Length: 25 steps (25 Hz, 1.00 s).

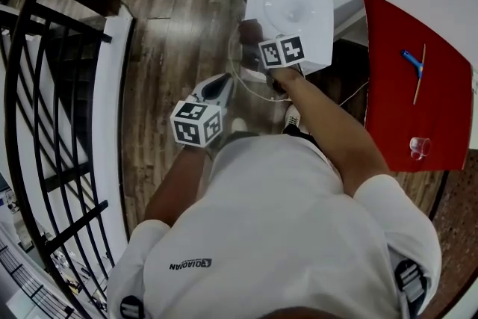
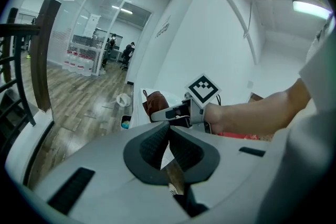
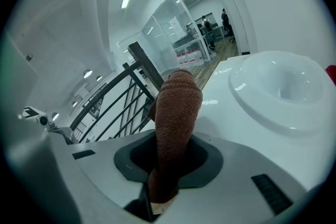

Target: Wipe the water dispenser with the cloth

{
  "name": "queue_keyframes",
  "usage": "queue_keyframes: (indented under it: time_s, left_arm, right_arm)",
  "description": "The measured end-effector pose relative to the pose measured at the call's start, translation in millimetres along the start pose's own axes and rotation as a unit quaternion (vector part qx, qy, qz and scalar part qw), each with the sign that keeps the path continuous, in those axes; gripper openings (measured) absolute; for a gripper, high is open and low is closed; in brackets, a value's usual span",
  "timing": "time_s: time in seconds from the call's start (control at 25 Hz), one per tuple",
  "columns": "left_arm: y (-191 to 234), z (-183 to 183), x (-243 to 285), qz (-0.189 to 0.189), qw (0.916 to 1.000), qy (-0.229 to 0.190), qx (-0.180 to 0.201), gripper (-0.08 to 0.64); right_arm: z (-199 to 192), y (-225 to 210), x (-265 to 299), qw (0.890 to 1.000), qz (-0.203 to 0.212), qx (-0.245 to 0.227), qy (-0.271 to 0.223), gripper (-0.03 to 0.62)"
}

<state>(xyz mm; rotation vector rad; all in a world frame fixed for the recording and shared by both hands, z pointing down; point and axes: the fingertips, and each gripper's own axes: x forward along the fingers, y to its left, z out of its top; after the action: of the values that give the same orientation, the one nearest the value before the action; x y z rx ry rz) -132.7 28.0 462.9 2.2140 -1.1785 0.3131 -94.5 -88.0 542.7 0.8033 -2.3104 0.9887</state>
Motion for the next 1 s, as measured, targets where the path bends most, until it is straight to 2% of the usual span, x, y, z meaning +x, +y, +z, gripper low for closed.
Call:
queue_keyframes:
  time_s: [0.48, 1.0]
  left_arm:
    - [-2, -11, 2, 0.010, 0.9997, 0.021, 0.007, 0.000]
    - [-34, 1, 29, -0.014, 0.9993, 0.027, 0.024, 0.000]
  right_arm:
    - [-14, -21, -31, 0.999, 0.005, 0.037, -0.013, 0.086]
    - [-32, -80, -97, 0.993, -0.015, 0.107, -0.042, 0.086]
